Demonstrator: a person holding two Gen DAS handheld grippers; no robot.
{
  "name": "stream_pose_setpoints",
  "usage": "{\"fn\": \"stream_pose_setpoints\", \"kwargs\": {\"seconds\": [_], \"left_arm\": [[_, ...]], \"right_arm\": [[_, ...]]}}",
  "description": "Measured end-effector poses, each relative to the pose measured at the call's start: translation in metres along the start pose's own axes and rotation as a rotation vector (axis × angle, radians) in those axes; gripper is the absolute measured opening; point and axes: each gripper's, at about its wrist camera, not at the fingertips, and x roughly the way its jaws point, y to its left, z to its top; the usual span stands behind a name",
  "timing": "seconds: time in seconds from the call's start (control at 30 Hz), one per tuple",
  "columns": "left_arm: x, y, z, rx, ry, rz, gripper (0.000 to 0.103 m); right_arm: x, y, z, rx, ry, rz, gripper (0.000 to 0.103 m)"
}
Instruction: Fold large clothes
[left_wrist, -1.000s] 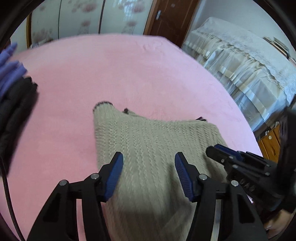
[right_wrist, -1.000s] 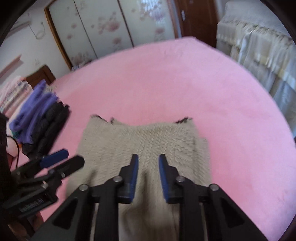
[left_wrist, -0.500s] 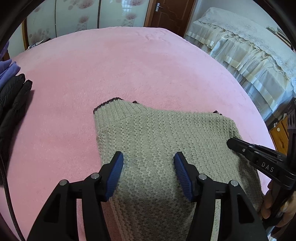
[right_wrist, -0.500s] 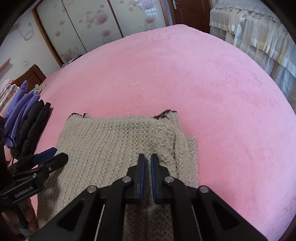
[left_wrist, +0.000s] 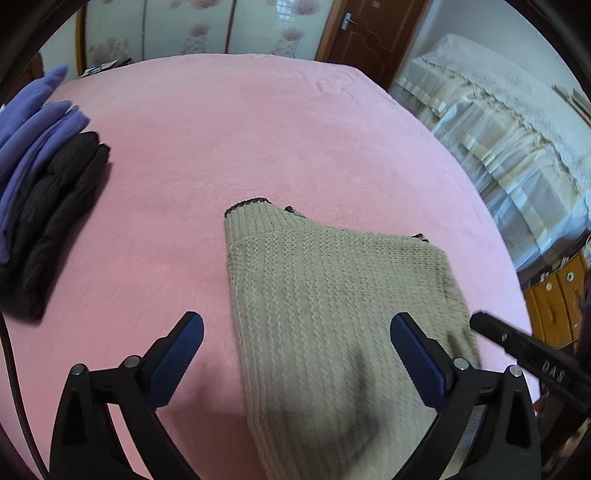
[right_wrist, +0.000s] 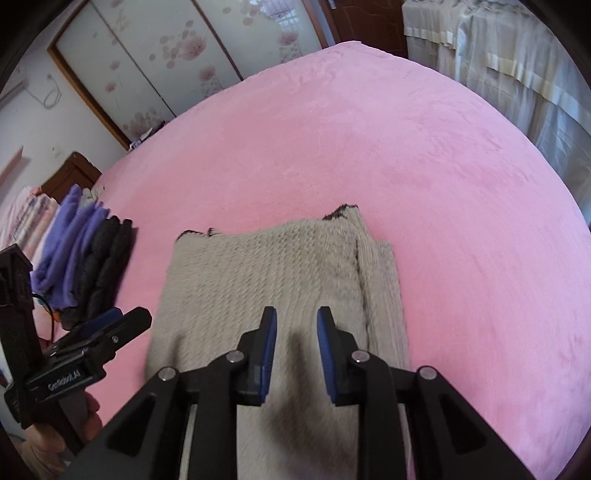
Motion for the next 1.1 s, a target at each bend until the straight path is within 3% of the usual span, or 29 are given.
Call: {"fn": "stream_pose_setpoints", "kwargs": {"seconds": [0.13,0.23,0.43,0.5,0.7,0.83,0.93,1.1], "left_arm": [[-0.017,-0.004,-0.018,-0.010,0.051,-0.027,0.102],[-0.021,-0.008,-0.036,-0.010,0.146,-0.087,0.102],[-0.035,-0.016,-0.068,0.026,0.226,-0.089,0.102],[-0.043,-0.017,-0.073,0.040,0.211,-0.082,0.102],[-0.074,-0.015,-0.082,0.019,0.135,-0.107,0.103],[-0.093,-0.017,-0.088,0.056,0.053,-0.146,0.103],[-0.094,-0.016,-0.087,0.067,0.039,-0.127,0.103],[-0.067,0.001,-0.077,-0.006,0.095,-0.152,0.103]], "right_arm": [[-0.023,0.002,-0.025,0.028,0.020,0.016,0.033],[-0.036,0.004,-0.046,0.030,0.033,0.009,0.044],[-0.058,0.008,-0.074,0.010,0.036,-0.011,0.080],[-0.068,0.010,-0.079,-0.021,0.025,-0.019,0.091],[-0.096,0.017,-0.080,-0.120,-0.051,-0.015,0.094],[-0.119,0.023,-0.086,-0.221,-0.230,-0.003,0.097],[-0.108,0.020,-0.079,-0.238,-0.129,-0.007,0.098],[-0.081,-0.001,-0.065,-0.158,-0.045,0.033,0.099]]}}
